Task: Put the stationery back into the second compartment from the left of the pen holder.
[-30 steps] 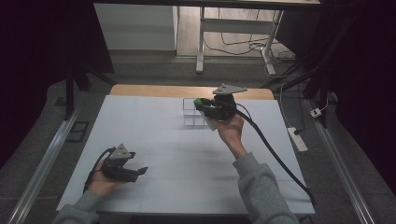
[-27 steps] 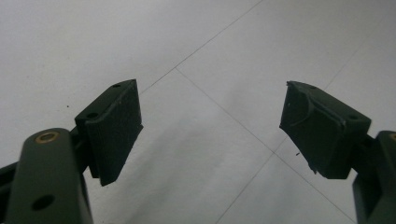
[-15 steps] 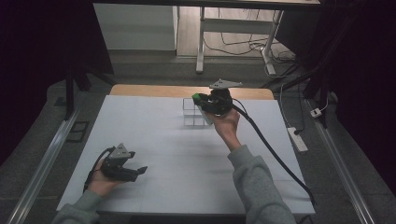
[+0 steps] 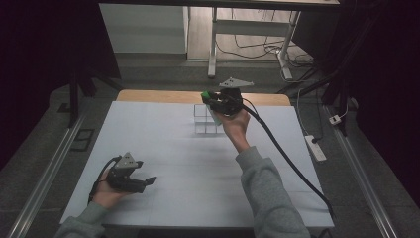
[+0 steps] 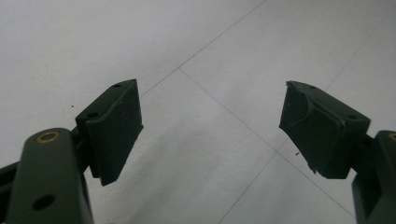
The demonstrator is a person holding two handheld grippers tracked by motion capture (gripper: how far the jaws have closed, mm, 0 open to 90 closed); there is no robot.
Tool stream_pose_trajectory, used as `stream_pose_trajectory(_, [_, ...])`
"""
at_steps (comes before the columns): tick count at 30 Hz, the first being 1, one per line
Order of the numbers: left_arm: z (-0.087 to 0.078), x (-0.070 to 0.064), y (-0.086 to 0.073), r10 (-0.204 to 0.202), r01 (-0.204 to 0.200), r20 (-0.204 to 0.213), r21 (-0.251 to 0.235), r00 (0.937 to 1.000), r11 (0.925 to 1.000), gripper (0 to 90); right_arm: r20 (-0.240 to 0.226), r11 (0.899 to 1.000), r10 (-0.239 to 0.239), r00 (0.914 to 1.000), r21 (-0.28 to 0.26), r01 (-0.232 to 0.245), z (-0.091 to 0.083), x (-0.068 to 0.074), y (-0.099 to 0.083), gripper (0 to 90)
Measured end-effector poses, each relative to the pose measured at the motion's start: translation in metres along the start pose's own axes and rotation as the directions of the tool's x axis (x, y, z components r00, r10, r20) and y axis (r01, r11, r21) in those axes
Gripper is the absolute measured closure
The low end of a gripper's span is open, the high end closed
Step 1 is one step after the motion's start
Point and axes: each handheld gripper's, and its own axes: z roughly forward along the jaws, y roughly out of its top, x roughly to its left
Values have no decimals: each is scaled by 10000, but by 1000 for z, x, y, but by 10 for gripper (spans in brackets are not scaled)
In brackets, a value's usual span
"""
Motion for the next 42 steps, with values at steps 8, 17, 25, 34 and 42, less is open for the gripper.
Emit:
stream_pose_trajectory(8, [0, 0, 0, 37, -37, -41, 19, 10000, 10000, 204, 101, 10000, -13, 9999, -4, 13, 9, -6, 4, 657])
stream_pose_trajectory(17, [-1, 0, -1, -22, 22, -27, 1, 10000, 10000, 204, 358, 10000, 17, 9994, -23, -16, 22, -16, 6, 657])
stream_pose_trajectory(25, [-1, 0, -1, 1, -1, -9, 19, 10000, 10000, 203, 358, 9988, 415, 9985, -280, -405, 32, -27, 7, 657])
stream_pose_trajectory(34, [-2, 1, -1, -24, 24, 12, -9, 10000, 10000, 203, 318, 9969, 559, 9979, -568, -540, 46, -32, 8, 656])
stream_pose_trajectory(42, [-2, 3, -3, -80, 80, -8, -8, 10000, 10000, 203, 619, 9985, 221, 9978, -512, -190, 55, -32, 2, 656])
